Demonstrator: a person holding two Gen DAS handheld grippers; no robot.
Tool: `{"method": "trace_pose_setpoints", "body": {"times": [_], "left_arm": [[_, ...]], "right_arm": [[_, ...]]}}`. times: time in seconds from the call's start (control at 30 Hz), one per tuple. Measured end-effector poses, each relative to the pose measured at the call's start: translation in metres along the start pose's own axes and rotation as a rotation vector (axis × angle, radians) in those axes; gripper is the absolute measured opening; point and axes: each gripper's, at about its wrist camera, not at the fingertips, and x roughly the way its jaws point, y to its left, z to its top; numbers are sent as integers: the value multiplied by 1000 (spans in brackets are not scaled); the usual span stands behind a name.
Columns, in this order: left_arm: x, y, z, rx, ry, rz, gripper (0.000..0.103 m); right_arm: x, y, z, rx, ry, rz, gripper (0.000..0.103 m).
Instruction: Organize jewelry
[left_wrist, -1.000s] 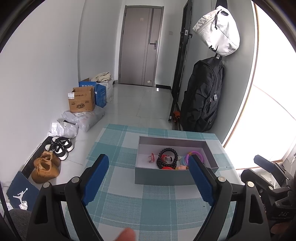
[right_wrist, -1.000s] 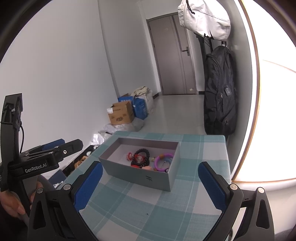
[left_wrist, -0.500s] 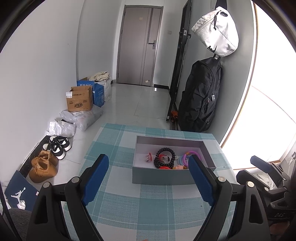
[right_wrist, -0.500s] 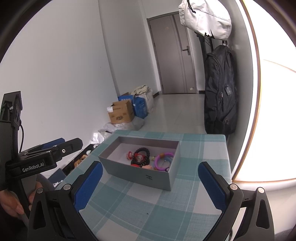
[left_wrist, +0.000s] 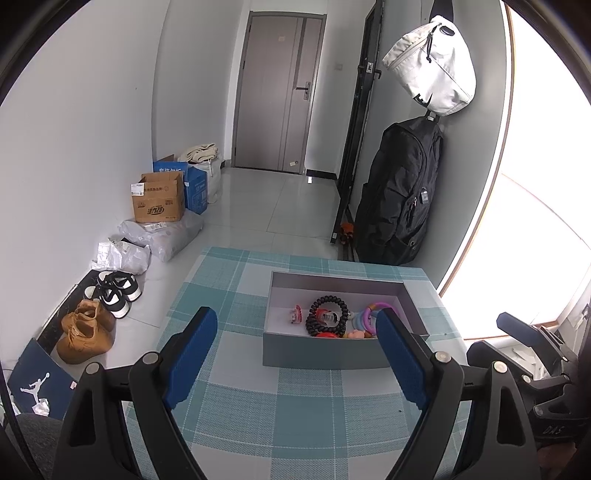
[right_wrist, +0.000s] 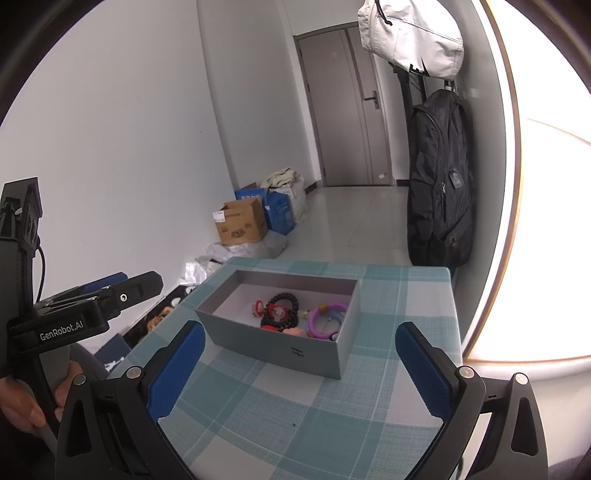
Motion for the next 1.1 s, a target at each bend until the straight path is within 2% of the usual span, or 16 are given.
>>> {"method": "trace_pose_setpoints", "body": {"times": [1.1], "left_arm": [[3,-2,-3,1,16,-10,85]], "right_arm": [[2,1,0,-3,1,6,103]]}}
